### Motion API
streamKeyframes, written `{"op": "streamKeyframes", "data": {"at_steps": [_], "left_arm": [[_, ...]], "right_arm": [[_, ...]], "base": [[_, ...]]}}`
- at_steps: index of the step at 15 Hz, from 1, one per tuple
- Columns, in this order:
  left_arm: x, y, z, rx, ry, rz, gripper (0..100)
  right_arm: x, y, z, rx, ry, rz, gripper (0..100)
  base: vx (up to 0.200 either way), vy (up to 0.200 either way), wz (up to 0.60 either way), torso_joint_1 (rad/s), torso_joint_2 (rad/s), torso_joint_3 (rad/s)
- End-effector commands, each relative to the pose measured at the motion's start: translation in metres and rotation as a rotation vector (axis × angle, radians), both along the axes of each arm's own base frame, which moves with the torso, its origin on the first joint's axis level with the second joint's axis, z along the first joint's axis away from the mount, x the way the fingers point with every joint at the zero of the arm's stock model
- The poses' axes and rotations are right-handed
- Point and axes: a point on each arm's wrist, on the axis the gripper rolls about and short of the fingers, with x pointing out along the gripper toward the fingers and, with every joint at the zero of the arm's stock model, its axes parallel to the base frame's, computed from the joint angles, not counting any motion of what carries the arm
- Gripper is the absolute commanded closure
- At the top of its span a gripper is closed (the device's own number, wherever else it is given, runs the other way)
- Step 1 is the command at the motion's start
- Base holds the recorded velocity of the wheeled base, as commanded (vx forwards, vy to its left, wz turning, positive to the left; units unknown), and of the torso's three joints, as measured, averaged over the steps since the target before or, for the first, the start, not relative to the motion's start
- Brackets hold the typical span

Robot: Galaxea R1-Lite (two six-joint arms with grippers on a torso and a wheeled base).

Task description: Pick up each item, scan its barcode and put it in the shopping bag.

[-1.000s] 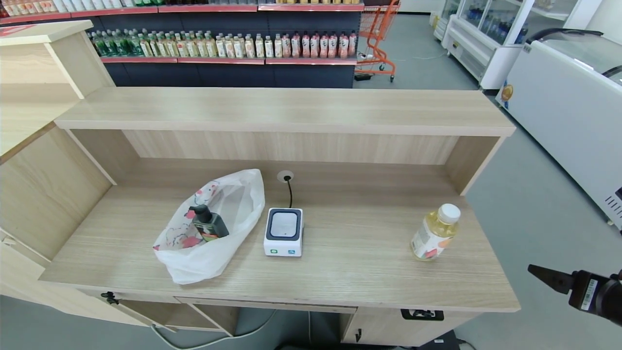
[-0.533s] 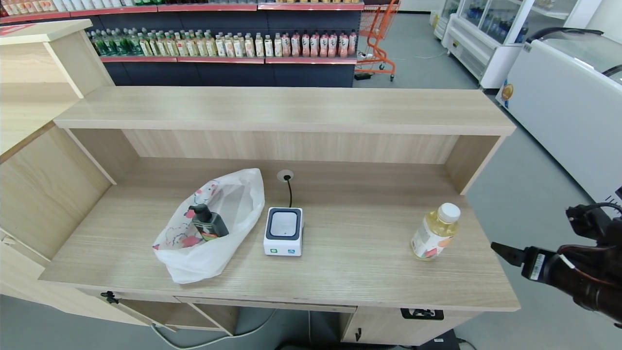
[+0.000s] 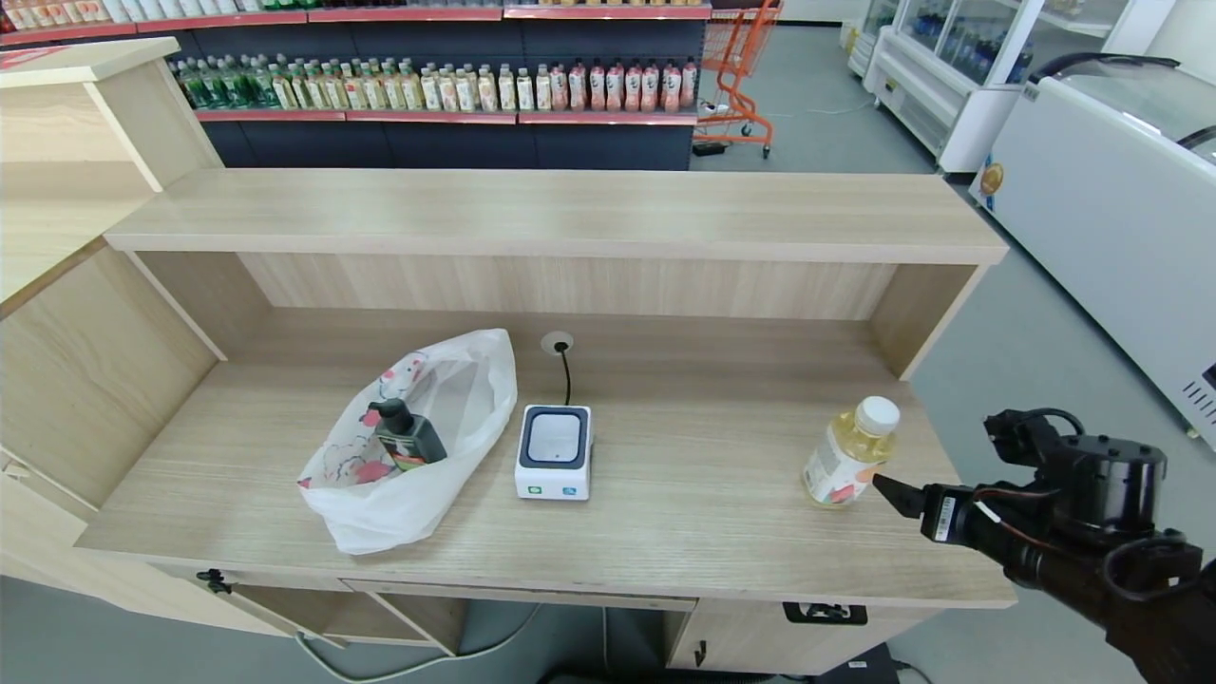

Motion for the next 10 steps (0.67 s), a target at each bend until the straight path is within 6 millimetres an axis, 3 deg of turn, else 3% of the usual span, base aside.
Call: {"op": "streamKeyframes", "data": {"at_steps": [1,10], "left_arm": [[0.0,0.0,0.0,0.001,0.0,0.0,0],[0.0,0.0,0.0,0.0,0.0,0.0,0]], "right_arm": [[0.007,0.006,-0.019,-0.007,0.037,0.017,0],[0.041,0.021,-0.037,-0.065,-0.107,0.082,0]], "base": [[0.0,0.0,0.0,0.0,0.0,0.0],[0.0,0.0,0.0,0.0,0.0,0.0]]}}
